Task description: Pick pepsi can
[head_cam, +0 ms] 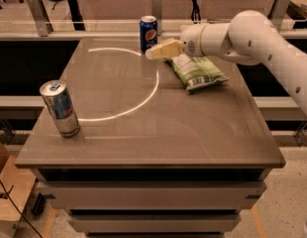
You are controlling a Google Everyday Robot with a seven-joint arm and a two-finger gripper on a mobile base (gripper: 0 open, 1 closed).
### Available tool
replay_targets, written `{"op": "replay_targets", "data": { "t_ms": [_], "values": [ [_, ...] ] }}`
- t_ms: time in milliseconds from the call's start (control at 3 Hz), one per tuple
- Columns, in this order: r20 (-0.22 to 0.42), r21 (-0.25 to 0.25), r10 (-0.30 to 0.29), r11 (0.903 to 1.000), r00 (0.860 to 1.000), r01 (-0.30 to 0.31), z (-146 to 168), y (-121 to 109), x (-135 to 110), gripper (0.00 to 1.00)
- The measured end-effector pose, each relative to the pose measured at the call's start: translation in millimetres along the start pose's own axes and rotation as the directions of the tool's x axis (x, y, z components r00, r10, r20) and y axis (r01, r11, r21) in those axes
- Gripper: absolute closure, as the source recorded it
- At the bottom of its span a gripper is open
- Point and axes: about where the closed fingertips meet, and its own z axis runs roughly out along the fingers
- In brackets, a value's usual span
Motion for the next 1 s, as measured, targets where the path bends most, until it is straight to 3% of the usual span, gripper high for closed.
{"op": "replay_targets", "data": {
  "t_ms": [1000],
  "values": [
    [0.006, 0.044, 0.049, 0.9978, 0.999, -0.049, 78, -13, 0, 0.0]
  ]
}}
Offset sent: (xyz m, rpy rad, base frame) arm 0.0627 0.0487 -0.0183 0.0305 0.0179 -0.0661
